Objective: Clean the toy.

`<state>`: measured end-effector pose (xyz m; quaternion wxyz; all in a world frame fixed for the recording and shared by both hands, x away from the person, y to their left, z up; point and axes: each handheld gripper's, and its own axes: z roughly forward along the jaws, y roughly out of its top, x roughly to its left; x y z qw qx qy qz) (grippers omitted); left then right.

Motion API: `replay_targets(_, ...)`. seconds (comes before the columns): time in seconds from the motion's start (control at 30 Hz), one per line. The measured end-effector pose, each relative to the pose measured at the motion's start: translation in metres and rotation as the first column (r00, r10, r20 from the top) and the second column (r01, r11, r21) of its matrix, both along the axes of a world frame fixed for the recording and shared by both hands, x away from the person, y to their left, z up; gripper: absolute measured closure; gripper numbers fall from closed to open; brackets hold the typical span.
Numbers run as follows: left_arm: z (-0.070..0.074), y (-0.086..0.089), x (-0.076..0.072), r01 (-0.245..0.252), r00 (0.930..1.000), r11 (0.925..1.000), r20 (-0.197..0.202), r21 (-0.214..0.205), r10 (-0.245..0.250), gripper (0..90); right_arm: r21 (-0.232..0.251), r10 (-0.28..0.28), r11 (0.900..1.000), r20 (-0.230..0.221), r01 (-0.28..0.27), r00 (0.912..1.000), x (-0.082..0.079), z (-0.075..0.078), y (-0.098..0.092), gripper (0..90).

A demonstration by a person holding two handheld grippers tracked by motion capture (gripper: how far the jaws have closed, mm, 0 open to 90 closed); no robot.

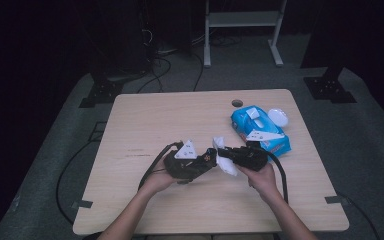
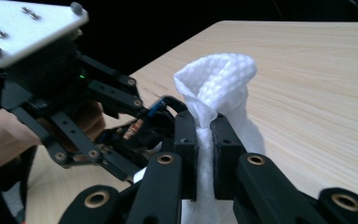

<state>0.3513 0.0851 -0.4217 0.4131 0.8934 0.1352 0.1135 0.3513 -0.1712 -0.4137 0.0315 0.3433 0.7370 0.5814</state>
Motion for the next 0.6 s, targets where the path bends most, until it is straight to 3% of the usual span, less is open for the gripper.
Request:
replay_targets(0.1, -0.002, -0.004, -0.001, 0.011, 0.9999, 0.9999, 0.005, 0.009, -0.011, 56.3, 0.017, 0.044, 0.9988, 0.023, -0.045, 0.9988, -0.005, 0.009, 0.01, 82.8)
replay_targets(0.2, 0.0, -0.004, -0.003, 0.01, 0.9998, 0.9999, 0.017, -0.013, -0.009, 56.5, 0.02, 0.074, 0.997, 0.051, -0.075, 0.996, -0.009, 0.016, 0.02, 82.8)
replay_targets(0.3, 0.002, 0.0, -0.004, 0.004, 0.9999, 0.9993, 0.016, -0.038, -0.003, 56.6, 0.007, 0.054, 0.9985, 0.064, -0.055, 0.9965, -0.008, 0.017, 0.017, 82.8)
replay_targets(0.43, 0.0, -0.001, -0.003, 0.005, 0.9999, 0.9997, 0.015, -0.025, -0.005, 56.6, -0.005, 0.017, 0.9999, 0.036, -0.017, 0.9992, -0.005, 0.01, 0.009, 82.9)
replay_targets(0.53, -0.001, -0.005, -0.004, 0.01, 0.9997, 0.9998, 0.021, -0.02, -0.009, 56.6, -0.005, 0.032, 0.9995, 0.045, -0.032, 0.9985, -0.008, 0.013, 0.015, 82.9)
replay_targets(0.6, 0.002, -0.004, -0.004, 0.01, 0.9997, 0.999, 0.025, -0.045, -0.009, 56.7, 0.001, 0.055, 0.9985, 0.065, -0.056, 0.9964, -0.011, 0.019, 0.022, 82.9)
